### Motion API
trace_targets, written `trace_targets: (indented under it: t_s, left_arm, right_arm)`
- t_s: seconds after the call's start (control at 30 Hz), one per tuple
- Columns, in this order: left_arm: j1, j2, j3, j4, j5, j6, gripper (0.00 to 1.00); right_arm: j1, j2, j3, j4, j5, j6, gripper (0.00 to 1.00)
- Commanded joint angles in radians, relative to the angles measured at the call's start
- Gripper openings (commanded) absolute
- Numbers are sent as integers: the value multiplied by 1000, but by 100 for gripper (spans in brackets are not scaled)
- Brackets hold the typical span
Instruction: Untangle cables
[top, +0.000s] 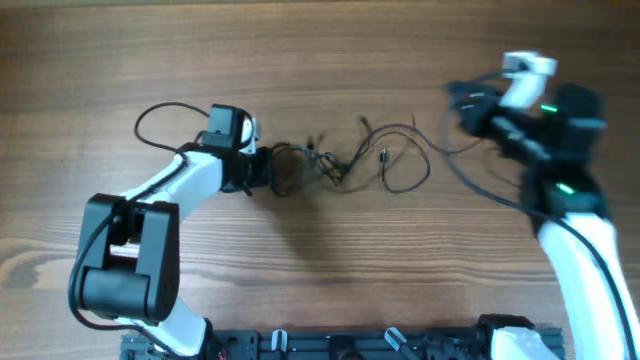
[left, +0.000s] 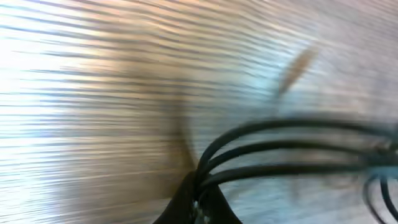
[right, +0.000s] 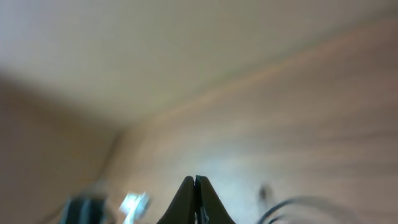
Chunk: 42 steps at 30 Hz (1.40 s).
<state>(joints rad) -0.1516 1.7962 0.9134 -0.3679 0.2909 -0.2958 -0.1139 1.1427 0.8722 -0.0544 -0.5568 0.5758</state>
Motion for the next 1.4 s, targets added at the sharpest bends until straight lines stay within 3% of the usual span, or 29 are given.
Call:
trace_targets:
  t_s: [0.0,0.2,0.27,0.33,0.37,0.4,0.43,0.57,0.77,0.9,1.1,1.37]
  left_arm:
    - [120,78,-64,-60,-226,-8,4]
    - [218,78,-64,-111,-156,-8,4]
    - [222,78,-64,-108,-97,-8,4]
    - [221,78,-64,-104,-46,-8,8]
    - [221,78,-64,-104,-23,-8,15]
    - [221,77,-64,-104,-22,-8,35]
    - [221,74,-61,-107,-22,-3,65]
    - [222,14,-12,-174,-21,-21,80]
    - [220,-126,24,-201,21,-142,86]
    - [220,-138,24,-185,172,-184,94]
    - [219,-138,24,-120,275,-190,94]
    - [170,-138,24,-78,273,-253,94]
  right_arm:
    - [-177,-140,6,-111,131,-50,5]
    - [-302,-184,6,-262,91,-130,6]
    - [-286,-169,6,-304,33,-184,16]
    - [-248,-142,6,-352,-2,-213,33]
    - [-219,-126,6,-373,-7,-225,44]
    - [-183,-110,6,-388,-15,-243,51]
    - [-138,-91,5,-396,-27,-268,53]
    - [92,1,5,-384,-51,-373,56]
    - [449,305,5,-135,-16,-441,59]
    - [579,470,48,-14,34,-413,66]
    - [650,691,251,-28,79,-472,62]
    - [651,796,326,-59,88,-468,42]
